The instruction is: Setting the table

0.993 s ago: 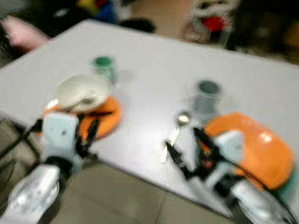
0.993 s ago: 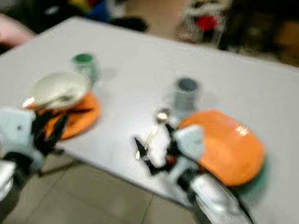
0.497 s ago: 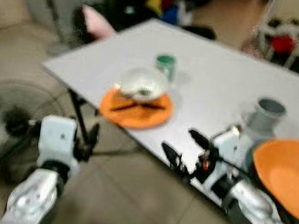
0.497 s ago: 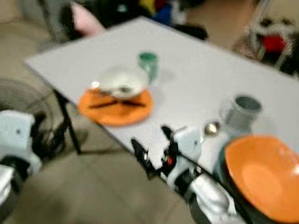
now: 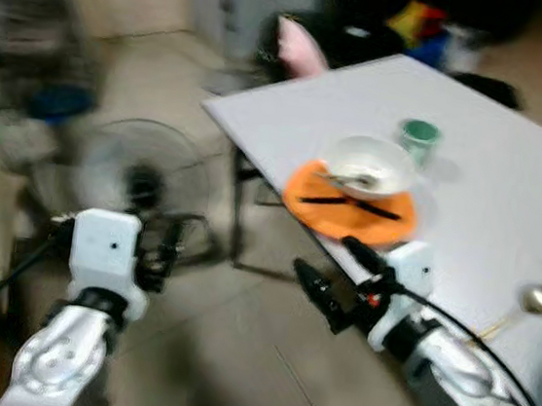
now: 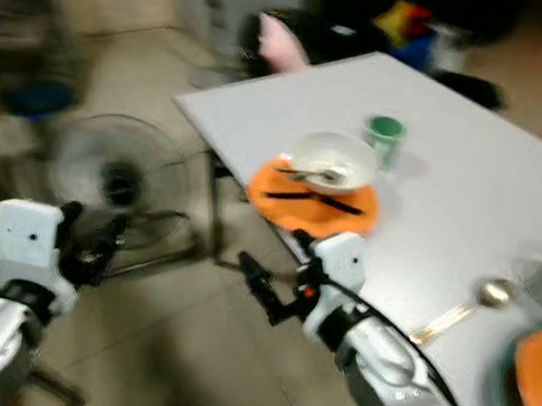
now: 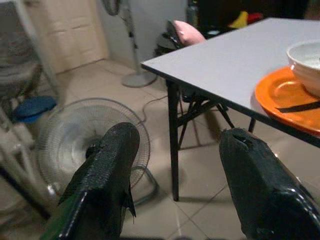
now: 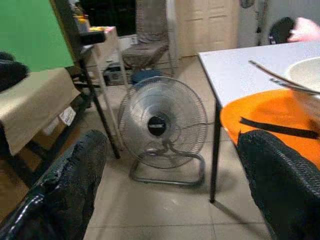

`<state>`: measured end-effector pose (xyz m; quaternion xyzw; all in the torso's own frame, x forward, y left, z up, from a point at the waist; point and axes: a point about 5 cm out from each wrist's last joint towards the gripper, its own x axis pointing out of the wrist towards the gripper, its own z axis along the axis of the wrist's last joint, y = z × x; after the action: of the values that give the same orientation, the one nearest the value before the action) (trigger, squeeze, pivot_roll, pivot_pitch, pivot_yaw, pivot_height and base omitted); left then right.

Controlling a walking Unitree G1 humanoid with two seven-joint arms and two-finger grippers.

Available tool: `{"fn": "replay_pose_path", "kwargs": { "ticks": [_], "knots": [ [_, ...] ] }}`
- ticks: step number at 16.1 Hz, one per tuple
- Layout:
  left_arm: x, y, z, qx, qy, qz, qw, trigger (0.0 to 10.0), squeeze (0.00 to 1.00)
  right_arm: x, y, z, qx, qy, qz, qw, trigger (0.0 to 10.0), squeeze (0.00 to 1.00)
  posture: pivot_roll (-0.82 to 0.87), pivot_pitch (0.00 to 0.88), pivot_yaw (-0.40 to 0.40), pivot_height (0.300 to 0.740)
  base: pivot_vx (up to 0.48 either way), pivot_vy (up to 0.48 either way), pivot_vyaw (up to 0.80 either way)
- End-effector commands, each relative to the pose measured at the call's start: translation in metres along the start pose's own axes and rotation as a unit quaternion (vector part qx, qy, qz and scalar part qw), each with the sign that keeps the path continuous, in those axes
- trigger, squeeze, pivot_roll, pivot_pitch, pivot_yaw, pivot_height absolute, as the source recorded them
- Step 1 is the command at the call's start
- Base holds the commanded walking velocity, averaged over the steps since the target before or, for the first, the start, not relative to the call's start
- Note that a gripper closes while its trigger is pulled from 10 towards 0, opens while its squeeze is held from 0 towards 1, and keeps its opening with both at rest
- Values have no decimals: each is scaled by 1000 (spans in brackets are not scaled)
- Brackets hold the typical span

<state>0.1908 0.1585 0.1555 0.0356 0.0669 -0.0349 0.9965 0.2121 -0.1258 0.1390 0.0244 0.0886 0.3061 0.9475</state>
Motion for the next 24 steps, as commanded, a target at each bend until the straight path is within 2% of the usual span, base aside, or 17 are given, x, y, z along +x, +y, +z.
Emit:
{"fn": "replay_pose_path", "kwargs": {
  "ticks": [1, 11, 20, 24],
  "knots": [
    [-1, 4, 4, 11, -5, 9, 1000, 10000, 0, 0, -1, 0, 14, -6, -10, 1000, 10000, 1000, -40, 19, 65, 740, 0, 292, 0],
    [-2, 14, 8, 26, -4, 19, 999, 10000, 0, 5, 1, 0, 31, 1, -16, 999, 10000, 1000, -31, 18, 60, 740, 0, 307, 0],
    [-3, 27, 12, 33, -5, 40, 999, 10000, 0, 9, 0, 2, 35, 3, -8, 999, 10000, 1000, -18, 16, 46, 740, 0, 305, -753],
    [-7, 25, 11, 30, -1, 40, 999, 10000, 0, 10, 0, 3, 35, 4, -4, 999, 10000, 1000, -14, 18, 39, 740, 0, 306, -677]
  ]
}}
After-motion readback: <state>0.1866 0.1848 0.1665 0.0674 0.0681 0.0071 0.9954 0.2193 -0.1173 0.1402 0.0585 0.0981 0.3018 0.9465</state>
